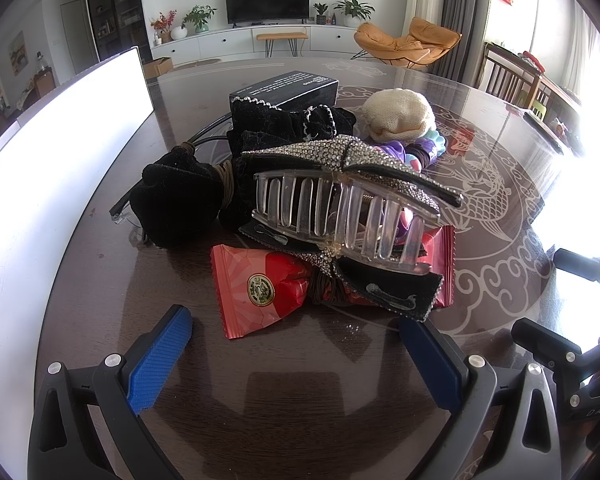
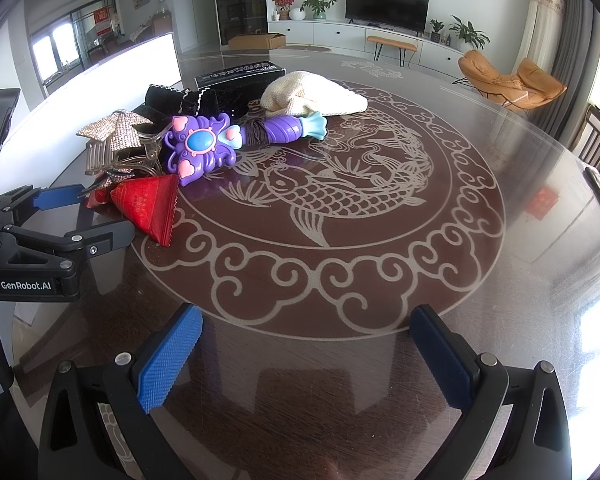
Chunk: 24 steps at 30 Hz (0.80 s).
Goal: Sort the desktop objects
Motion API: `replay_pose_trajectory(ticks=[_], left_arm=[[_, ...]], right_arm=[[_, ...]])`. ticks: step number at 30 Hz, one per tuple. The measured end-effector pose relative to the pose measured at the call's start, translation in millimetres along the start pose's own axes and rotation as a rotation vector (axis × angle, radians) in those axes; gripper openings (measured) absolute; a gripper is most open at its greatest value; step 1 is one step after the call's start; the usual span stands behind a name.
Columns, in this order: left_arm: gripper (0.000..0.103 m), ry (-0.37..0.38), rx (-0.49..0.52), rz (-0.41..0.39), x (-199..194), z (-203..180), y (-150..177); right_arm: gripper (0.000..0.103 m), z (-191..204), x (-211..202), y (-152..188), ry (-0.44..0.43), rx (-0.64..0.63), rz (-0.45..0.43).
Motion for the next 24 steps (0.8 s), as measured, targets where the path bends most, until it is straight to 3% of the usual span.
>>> replay_pose_trajectory(ticks=[24], left_arm=[[0.103, 0.002, 0.002, 0.0, 1.0, 1.1, -0.6]], right_arm=[[0.103, 0.3, -0.1, -0.1, -0.001, -0.001, 0.0]])
Point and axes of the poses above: each gripper's, at about its wrist camera, not at the fingertips, and x roughly the way its jaws point, z to its left, y to its underside, the point moved 4 cm from there along x, roughly the way its jaws point, and after that the axes turned 13 degrees about -x, right-handed, at the moved point
